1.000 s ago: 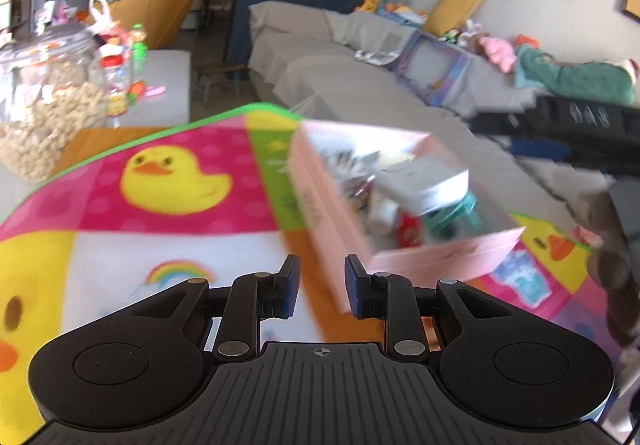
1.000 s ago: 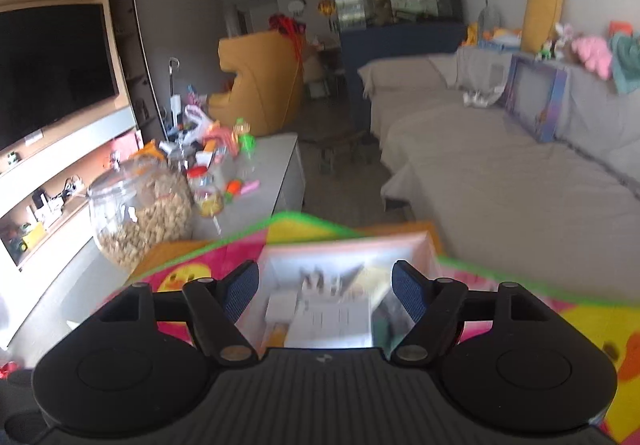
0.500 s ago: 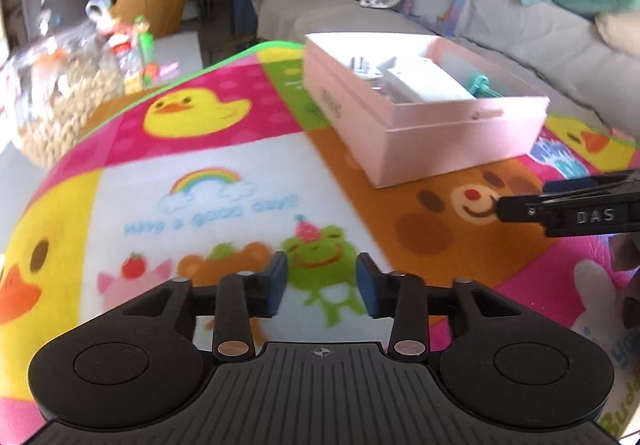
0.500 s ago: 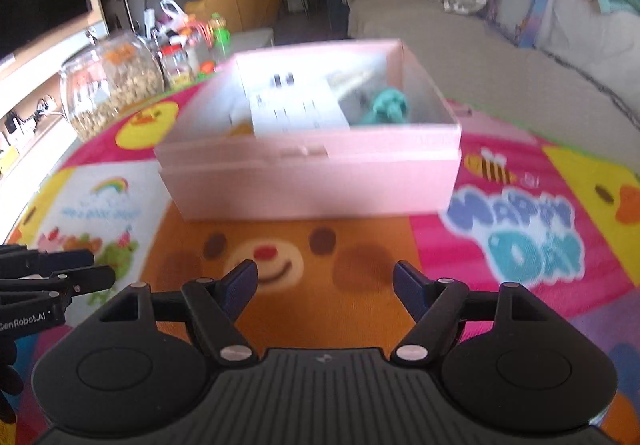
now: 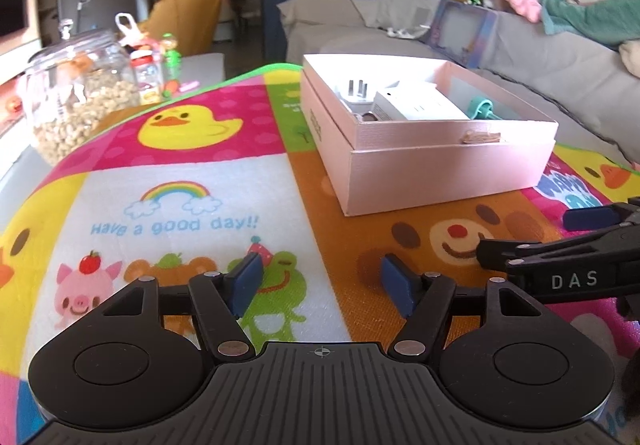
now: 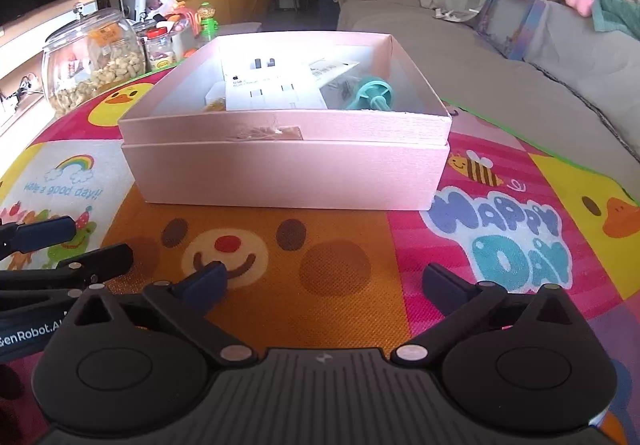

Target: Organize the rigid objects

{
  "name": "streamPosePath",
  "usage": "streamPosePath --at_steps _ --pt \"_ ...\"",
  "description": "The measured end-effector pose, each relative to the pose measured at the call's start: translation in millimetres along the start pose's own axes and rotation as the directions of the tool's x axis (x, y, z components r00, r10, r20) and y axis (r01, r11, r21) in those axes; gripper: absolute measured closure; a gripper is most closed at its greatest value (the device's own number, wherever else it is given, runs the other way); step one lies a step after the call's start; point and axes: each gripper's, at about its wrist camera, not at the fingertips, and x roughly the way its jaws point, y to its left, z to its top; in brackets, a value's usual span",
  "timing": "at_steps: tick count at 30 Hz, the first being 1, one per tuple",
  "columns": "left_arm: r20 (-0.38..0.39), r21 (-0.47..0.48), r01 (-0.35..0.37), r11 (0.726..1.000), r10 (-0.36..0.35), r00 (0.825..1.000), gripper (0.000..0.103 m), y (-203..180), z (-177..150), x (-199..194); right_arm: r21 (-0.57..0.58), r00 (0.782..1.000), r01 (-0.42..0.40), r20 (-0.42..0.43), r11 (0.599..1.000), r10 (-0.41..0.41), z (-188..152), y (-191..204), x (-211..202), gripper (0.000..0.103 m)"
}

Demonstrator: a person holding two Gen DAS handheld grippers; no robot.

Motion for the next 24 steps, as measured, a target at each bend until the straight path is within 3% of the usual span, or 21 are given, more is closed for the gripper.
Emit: streamPosePath --at_steps 6,24 --pt "0.015 0.001 -0.041 0.999 0.041 0.999 0.033 -5.4 -9.1 -10.8 0.031 0.999 0.029 0.036 0.999 -0.030 -12.7 -0.6 -10.0 0.000" --pt "0.018 -0.009 -0.043 0.999 0.044 0.999 0.031 -3.9 -8.8 -7.4 0.050 0.996 0.052 0.069 0.997 -0.056 -19.6 1.9 -12.6 0.000"
